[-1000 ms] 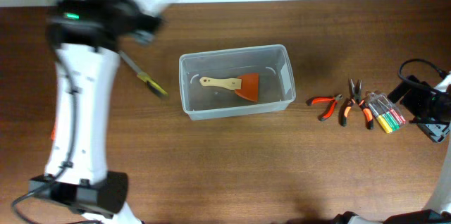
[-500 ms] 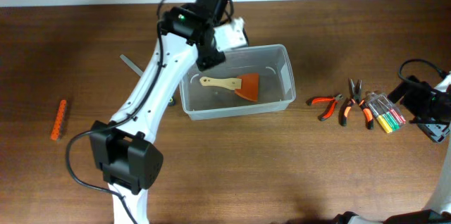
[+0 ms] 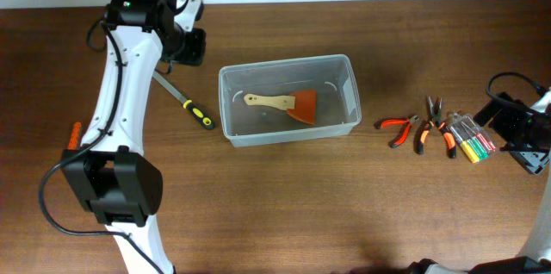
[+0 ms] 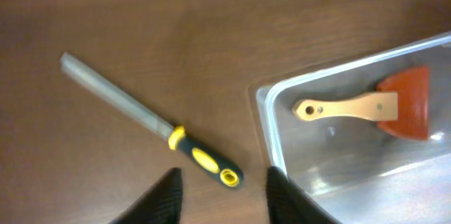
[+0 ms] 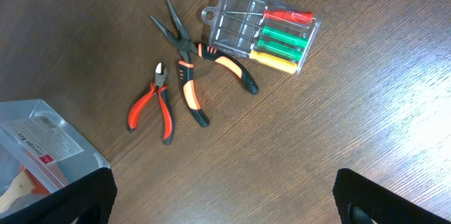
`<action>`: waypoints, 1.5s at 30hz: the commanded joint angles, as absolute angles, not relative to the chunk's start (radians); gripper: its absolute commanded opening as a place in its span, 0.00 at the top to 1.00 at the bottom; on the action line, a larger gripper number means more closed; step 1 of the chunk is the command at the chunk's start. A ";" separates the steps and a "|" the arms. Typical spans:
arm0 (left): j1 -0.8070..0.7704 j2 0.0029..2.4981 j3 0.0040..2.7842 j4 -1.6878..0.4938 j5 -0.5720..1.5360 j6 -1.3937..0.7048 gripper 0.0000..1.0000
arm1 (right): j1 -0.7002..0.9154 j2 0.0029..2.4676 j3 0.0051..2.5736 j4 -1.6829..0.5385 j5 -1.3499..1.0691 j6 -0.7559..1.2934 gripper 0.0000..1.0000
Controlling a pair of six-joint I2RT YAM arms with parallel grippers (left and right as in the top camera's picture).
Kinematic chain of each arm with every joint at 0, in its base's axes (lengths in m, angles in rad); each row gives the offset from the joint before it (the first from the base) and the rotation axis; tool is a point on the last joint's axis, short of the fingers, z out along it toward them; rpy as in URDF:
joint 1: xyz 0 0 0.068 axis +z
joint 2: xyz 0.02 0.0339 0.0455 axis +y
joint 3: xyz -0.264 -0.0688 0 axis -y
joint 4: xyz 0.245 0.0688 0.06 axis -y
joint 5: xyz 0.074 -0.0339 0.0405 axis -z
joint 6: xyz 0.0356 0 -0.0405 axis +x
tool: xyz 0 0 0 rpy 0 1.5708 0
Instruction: Pack container
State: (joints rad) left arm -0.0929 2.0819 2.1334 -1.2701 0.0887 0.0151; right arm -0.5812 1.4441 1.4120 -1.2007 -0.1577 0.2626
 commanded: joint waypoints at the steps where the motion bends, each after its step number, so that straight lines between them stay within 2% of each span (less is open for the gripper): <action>1: -0.068 2.121 2.141 -1.321 0.044 -0.278 0.50 | -0.584 1.449 1.430 -1.201 -0.149 0.271 0.01; 2: -0.068 2.141 2.137 -1.348 0.042 -0.335 0.49 | -0.584 1.449 1.430 -1.201 -0.149 0.271 0.01; 5: -0.073 2.186 2.100 -1.414 -0.003 -0.523 0.34 | -0.584 1.449 1.430 -1.201 -0.149 0.271 0.01; 9: -0.074 2.204 1.975 -1.389 -0.049 -0.729 0.06 | -0.584 1.449 1.430 -1.208 -0.149 0.271 0.01; 13: -0.076 2.204 1.840 -1.301 -0.028 -0.826 0.02 | -0.584 1.449 1.430 -1.215 -0.149 0.271 0.02; 26: -0.071 2.205 1.629 -1.067 0.038 -1.104 0.03 | -0.584 1.449 1.430 -1.216 -0.149 0.271 0.01; 35: -0.035 2.205 1.588 -0.920 0.038 -1.065 0.11 | -0.584 1.449 1.430 -1.216 -0.149 0.271 0.02; 37: -0.021 2.205 1.588 -0.912 0.038 -1.061 0.20 | -0.584 1.449 1.430 -1.216 -0.149 0.271 0.01; 39: -0.008 2.205 1.588 -0.912 0.037 -1.061 0.35 | -0.584 1.449 1.430 -1.216 -0.149 0.271 0.01; 45: 0.010 2.205 1.587 -0.887 0.030 -1.011 0.46 | -0.584 1.449 1.430 -1.216 -0.149 0.271 0.01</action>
